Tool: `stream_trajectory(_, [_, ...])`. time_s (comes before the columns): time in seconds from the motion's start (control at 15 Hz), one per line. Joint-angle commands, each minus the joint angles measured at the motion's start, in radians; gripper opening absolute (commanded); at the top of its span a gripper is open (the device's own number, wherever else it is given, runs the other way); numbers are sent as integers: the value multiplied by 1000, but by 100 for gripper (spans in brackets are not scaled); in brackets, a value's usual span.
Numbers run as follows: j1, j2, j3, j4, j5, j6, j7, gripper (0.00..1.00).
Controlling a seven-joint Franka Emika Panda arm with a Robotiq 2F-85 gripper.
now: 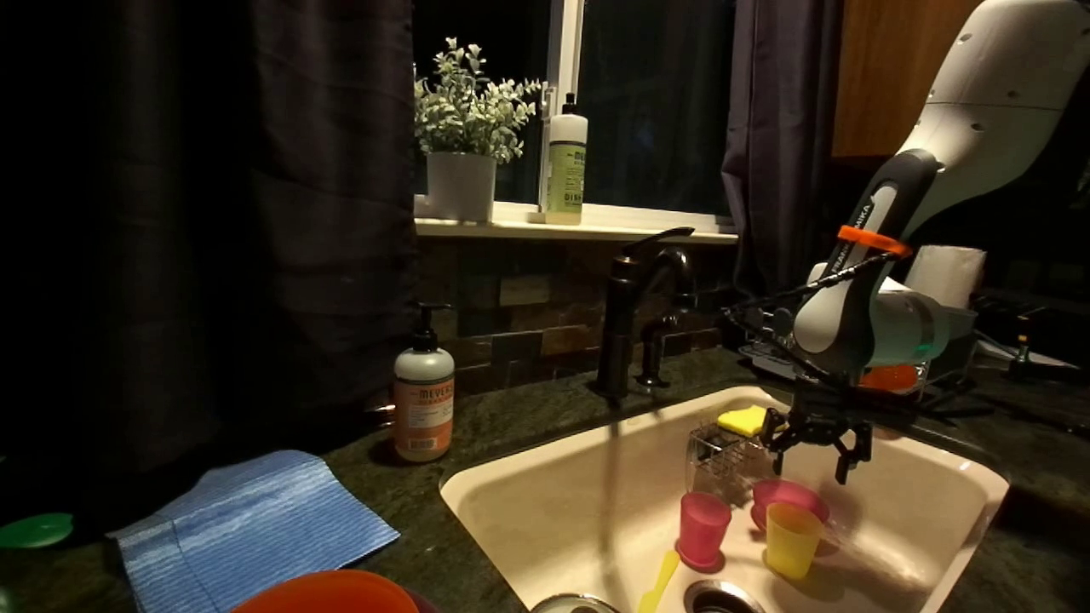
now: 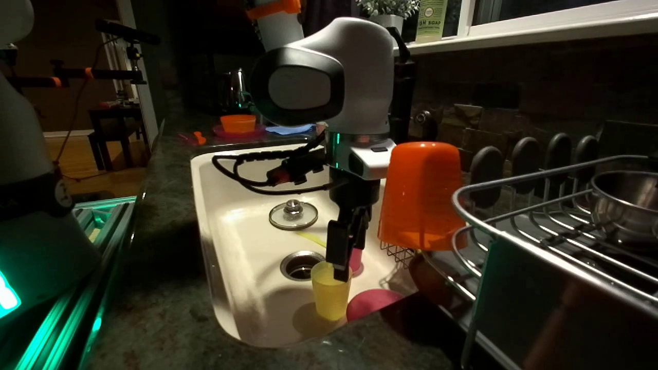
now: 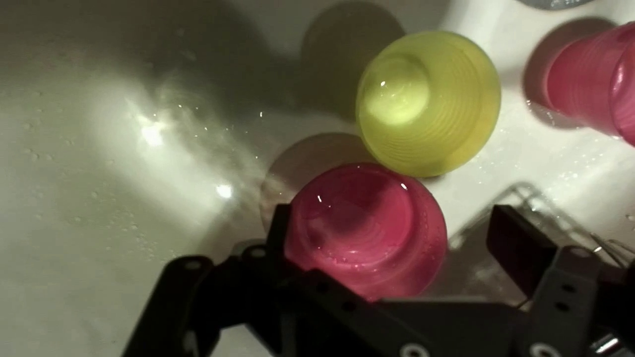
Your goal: Put the yellow cup on the dishrack.
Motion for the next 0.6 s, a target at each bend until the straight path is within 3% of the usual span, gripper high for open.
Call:
stream_trajectory(0.0, [-16, 63, 31, 39, 44, 25, -36, 100])
stream_trajectory(0.53, [-11, 149, 33, 103, 56, 0, -38, 100])
